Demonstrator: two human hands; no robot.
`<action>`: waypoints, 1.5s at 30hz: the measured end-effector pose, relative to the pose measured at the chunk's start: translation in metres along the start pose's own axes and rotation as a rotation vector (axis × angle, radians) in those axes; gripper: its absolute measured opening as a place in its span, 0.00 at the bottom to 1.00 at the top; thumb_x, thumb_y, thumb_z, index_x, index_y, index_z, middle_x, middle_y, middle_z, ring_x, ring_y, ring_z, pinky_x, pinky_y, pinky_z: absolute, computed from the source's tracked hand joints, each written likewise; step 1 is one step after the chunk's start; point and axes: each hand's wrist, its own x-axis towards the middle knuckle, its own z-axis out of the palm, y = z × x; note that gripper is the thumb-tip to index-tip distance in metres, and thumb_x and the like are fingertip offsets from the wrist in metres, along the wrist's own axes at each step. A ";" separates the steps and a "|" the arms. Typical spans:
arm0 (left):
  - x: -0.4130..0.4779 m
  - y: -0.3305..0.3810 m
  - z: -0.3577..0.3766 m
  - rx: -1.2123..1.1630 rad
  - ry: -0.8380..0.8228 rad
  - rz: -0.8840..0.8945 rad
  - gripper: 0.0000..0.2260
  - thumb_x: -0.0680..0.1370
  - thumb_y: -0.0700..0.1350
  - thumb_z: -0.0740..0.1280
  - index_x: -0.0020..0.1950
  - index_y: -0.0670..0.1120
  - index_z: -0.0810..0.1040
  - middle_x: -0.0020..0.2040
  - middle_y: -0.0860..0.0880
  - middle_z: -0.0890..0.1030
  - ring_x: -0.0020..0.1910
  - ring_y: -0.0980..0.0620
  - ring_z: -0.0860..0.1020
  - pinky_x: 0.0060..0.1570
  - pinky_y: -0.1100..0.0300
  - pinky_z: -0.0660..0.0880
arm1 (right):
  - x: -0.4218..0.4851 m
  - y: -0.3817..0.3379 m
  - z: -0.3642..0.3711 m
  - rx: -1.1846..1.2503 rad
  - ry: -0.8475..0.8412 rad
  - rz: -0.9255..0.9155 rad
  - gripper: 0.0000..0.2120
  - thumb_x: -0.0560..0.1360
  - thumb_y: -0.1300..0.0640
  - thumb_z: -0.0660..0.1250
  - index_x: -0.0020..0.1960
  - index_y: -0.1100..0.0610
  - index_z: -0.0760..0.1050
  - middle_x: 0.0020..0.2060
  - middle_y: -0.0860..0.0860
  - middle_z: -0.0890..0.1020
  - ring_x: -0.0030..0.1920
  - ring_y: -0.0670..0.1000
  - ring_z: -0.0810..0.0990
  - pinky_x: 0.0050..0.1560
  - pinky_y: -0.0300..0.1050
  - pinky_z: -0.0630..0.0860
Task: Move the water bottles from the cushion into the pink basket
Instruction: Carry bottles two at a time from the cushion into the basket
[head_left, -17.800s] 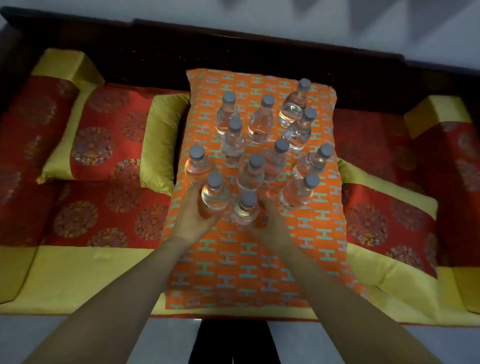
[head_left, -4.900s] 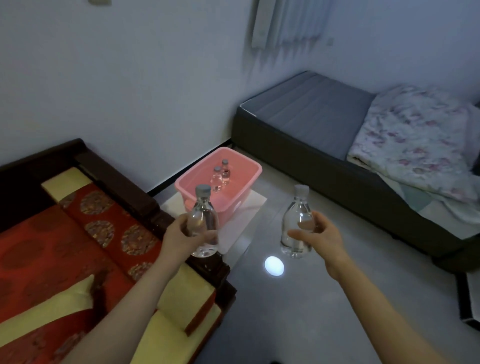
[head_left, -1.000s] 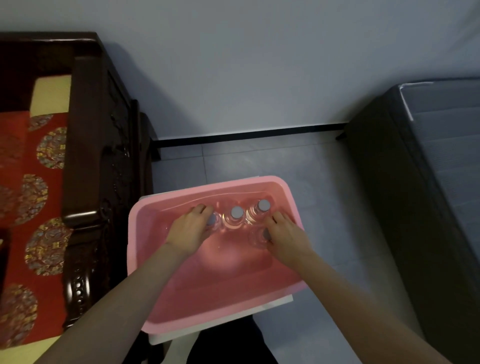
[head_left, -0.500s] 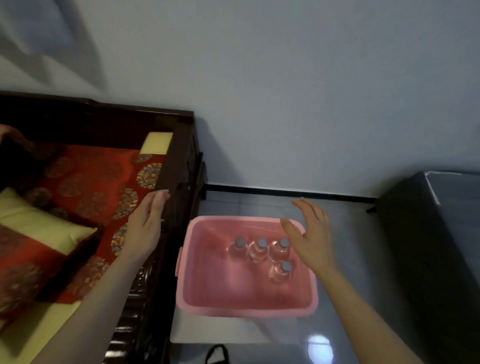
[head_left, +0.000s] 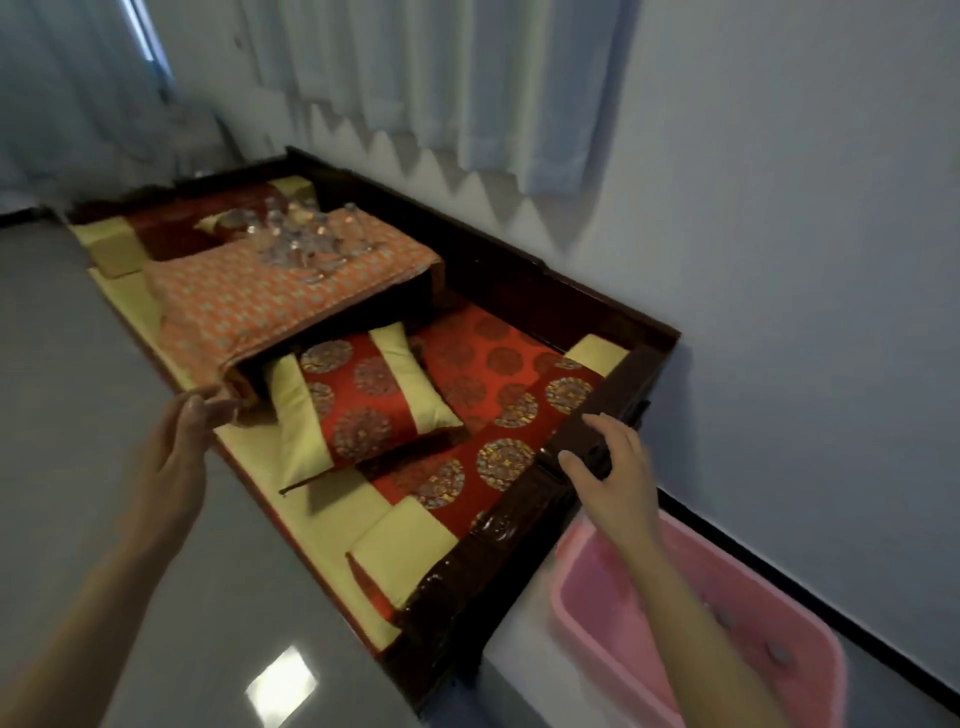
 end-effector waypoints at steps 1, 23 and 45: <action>0.003 -0.003 -0.015 -0.005 0.031 -0.011 0.16 0.77 0.64 0.54 0.54 0.60 0.77 0.54 0.45 0.81 0.52 0.56 0.80 0.54 0.58 0.75 | 0.005 -0.009 0.009 0.012 -0.023 -0.010 0.23 0.74 0.47 0.69 0.67 0.45 0.70 0.67 0.44 0.69 0.68 0.46 0.66 0.65 0.50 0.68; 0.236 -0.125 -0.318 0.410 0.033 -0.157 0.25 0.76 0.49 0.68 0.71 0.45 0.68 0.70 0.45 0.71 0.69 0.48 0.69 0.67 0.52 0.65 | 0.112 -0.260 0.364 -0.230 -0.173 -0.277 0.29 0.71 0.53 0.73 0.70 0.57 0.69 0.68 0.56 0.71 0.69 0.57 0.66 0.68 0.52 0.64; 0.626 -0.272 -0.330 0.197 -0.041 -0.245 0.20 0.76 0.44 0.68 0.68 0.46 0.71 0.64 0.47 0.75 0.62 0.49 0.74 0.64 0.50 0.69 | 0.385 -0.338 0.638 -0.157 -0.173 0.015 0.31 0.71 0.52 0.72 0.71 0.54 0.66 0.68 0.55 0.71 0.68 0.59 0.67 0.63 0.53 0.67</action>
